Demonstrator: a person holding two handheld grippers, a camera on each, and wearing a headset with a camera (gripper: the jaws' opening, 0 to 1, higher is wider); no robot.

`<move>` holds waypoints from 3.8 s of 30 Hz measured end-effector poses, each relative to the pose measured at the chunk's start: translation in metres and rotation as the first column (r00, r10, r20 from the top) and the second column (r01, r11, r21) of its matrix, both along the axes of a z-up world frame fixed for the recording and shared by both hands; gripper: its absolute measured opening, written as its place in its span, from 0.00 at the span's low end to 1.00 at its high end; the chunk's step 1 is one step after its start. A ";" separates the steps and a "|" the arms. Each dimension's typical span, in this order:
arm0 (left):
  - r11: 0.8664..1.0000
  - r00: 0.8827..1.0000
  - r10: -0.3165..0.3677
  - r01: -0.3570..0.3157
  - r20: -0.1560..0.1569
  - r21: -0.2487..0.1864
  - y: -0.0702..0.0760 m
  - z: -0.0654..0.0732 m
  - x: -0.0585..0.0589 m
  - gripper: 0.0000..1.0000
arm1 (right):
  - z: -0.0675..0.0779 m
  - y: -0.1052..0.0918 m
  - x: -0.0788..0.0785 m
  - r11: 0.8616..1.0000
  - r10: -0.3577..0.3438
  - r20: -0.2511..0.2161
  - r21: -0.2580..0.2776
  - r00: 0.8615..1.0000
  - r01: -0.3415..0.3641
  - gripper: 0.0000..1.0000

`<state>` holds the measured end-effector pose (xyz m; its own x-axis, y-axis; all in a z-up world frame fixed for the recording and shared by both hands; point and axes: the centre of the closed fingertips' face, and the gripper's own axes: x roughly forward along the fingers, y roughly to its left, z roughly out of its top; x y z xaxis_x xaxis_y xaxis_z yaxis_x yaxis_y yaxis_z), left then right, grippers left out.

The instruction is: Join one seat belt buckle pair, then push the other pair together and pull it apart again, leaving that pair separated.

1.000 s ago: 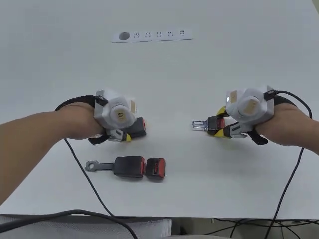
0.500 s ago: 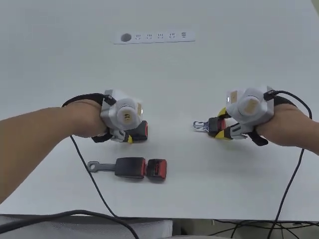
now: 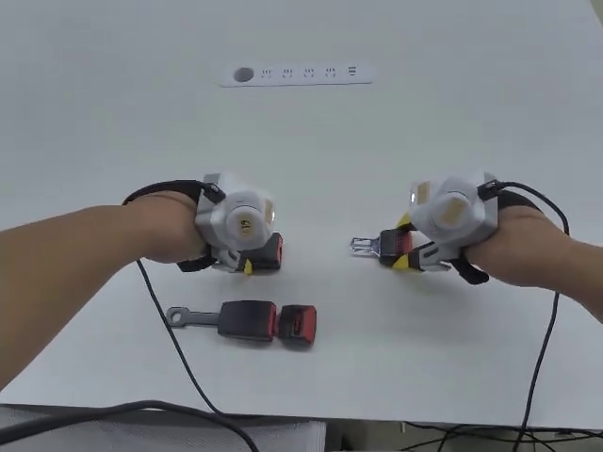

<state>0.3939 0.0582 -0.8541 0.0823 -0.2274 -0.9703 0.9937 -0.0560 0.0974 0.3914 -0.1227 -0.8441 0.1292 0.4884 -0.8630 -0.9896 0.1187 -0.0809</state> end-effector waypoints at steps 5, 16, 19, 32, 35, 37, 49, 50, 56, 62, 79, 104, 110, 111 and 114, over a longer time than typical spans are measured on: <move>1.000 1.000 0.003 -0.003 0.001 0.000 0.000 0.000 0.000 0.33 | -0.001 0.019 0.002 1.000 0.017 0.000 0.014 1.000 -0.017 0.32; 1.000 1.000 0.003 -0.003 -0.005 -0.005 0.001 -0.001 -0.001 0.33 | -0.004 0.064 0.000 0.998 0.046 0.000 0.047 0.999 -0.046 0.32; 1.000 1.000 0.002 -0.002 -0.008 -0.004 0.001 -0.001 -0.001 0.33 | -0.004 0.073 0.000 0.997 0.052 -0.002 0.053 0.999 -0.051 0.32; 1.000 1.000 0.001 -0.001 -0.007 0.010 0.001 -0.001 -0.001 0.33 | -0.005 0.095 0.002 0.995 0.094 -0.001 0.030 0.996 -0.094 0.32; 1.000 1.000 0.003 -0.003 -0.008 0.011 0.001 -0.001 -0.001 0.33 | -0.004 0.095 0.002 0.996 0.089 -0.002 0.025 0.996 -0.089 0.32; 1.000 1.000 0.004 -0.004 -0.008 0.010 0.001 -0.001 0.000 0.33 | -0.005 0.095 0.002 0.996 0.084 0.000 0.024 0.996 -0.084 0.32; 1.000 1.000 0.003 -0.003 -0.005 0.011 0.002 -0.001 0.001 0.33 | -0.003 0.097 0.002 0.997 0.063 0.000 0.040 0.998 -0.063 0.32; 1.000 1.000 0.003 -0.003 -0.006 0.010 0.002 -0.001 0.001 0.33 | -0.003 0.098 0.001 0.997 0.064 -0.004 0.046 0.998 -0.064 0.32; 1.000 1.000 -0.001 0.001 -0.005 0.004 0.001 -0.001 0.001 0.33 | -0.002 0.108 -0.002 0.996 0.070 0.003 0.058 0.998 -0.070 0.31; 1.000 1.000 -0.010 0.010 -0.001 0.001 0.001 -0.001 0.001 0.33 | -0.003 0.110 -0.001 0.996 0.064 0.000 0.063 0.998 -0.064 0.31; 0.999 1.000 0.024 -0.024 -0.005 -0.025 0.003 -0.001 0.000 0.32 | -0.002 0.135 -0.001 0.996 0.038 -0.011 0.079 0.999 -0.037 0.28; 0.999 1.000 0.023 -0.023 0.003 -0.031 0.004 0.001 -0.002 0.33 | -0.003 0.128 -0.004 0.998 0.045 0.004 0.049 0.999 -0.045 0.30; 0.999 1.000 0.025 -0.025 -0.004 -0.037 0.004 0.001 -0.002 0.33 | -0.002 0.120 -0.005 0.999 0.030 -0.005 0.042 1.000 -0.029 0.30; 0.999 1.000 0.023 -0.023 -0.007 -0.037 0.004 0.001 -0.002 0.33 | -0.002 0.118 -0.005 0.999 0.032 -0.003 0.035 0.999 -0.031 0.30; 0.999 1.000 0.016 -0.017 -0.011 -0.034 0.004 0.000 -0.002 0.33 | -0.001 0.115 -0.005 0.999 0.033 0.007 0.038 0.999 -0.033 0.31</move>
